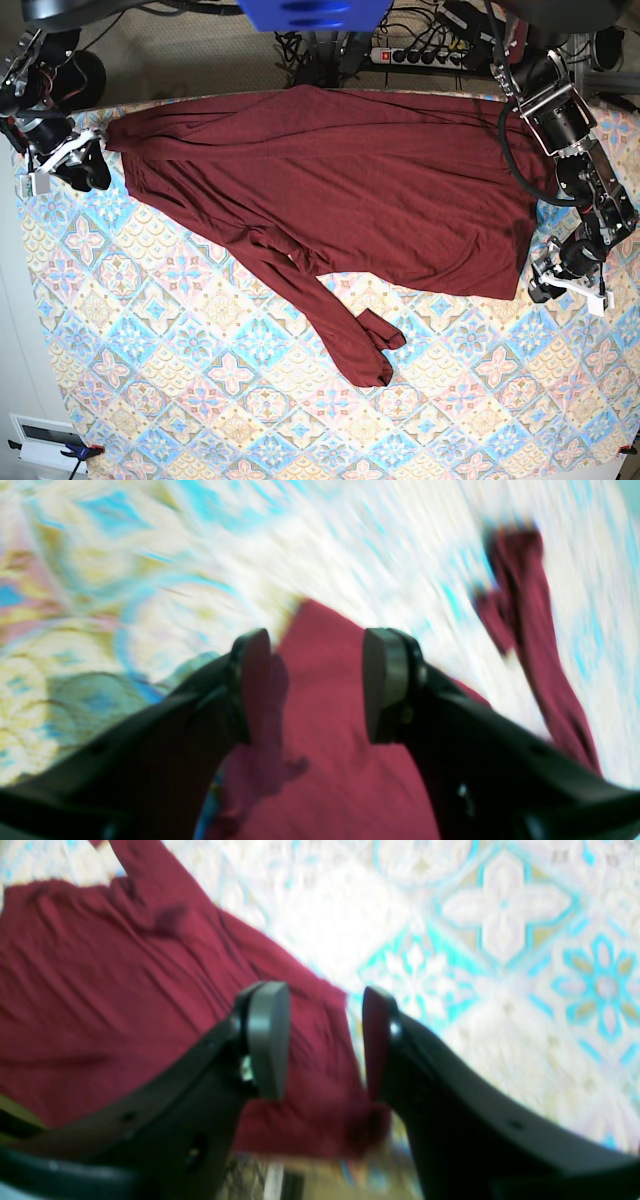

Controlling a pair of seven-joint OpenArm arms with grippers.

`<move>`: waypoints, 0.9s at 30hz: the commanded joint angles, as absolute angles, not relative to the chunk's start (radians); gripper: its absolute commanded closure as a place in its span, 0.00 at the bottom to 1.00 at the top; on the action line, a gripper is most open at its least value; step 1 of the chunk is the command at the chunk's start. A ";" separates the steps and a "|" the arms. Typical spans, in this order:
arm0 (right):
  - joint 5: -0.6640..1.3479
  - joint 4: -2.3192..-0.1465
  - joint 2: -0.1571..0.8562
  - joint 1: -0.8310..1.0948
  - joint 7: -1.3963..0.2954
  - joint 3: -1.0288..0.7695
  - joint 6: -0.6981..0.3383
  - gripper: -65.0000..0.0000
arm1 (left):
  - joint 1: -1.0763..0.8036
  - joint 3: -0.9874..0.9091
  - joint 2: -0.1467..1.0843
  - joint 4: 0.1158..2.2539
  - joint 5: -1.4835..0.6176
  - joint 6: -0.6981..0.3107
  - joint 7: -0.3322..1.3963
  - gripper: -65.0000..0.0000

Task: Layout the t-shirt on the table in an organized manner, then fold the t-shirt properly
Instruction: 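Release the left gripper and move it along the shirt side to the hem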

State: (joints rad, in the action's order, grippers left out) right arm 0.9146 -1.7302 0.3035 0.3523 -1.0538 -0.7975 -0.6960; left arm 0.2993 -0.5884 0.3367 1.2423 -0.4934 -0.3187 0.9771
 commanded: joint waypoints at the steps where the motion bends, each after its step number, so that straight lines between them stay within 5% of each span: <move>1: 0.920 -1.744 0.329 0.351 -1.040 -0.803 -0.698 0.64 | 0.328 -0.590 0.354 1.231 -0.496 -0.326 0.938 0.55; 13: 0.905 -1.744 0.331 0.302 -1.040 -0.751 -0.698 0.64 | 0.418 -0.570 0.349 0.886 -0.463 -0.326 0.722 0.55; 21: 0.905 -1.744 0.331 0.302 -1.041 -0.750 -0.698 0.64 | 0.432 -0.237 0.349 0.828 -0.475 -0.329 0.664 0.55; 27: 0.905 -1.744 0.352 0.286 -1.041 -0.731 -0.698 0.64 | 0.432 -0.194 0.348 0.832 -0.476 -0.334 0.667 0.90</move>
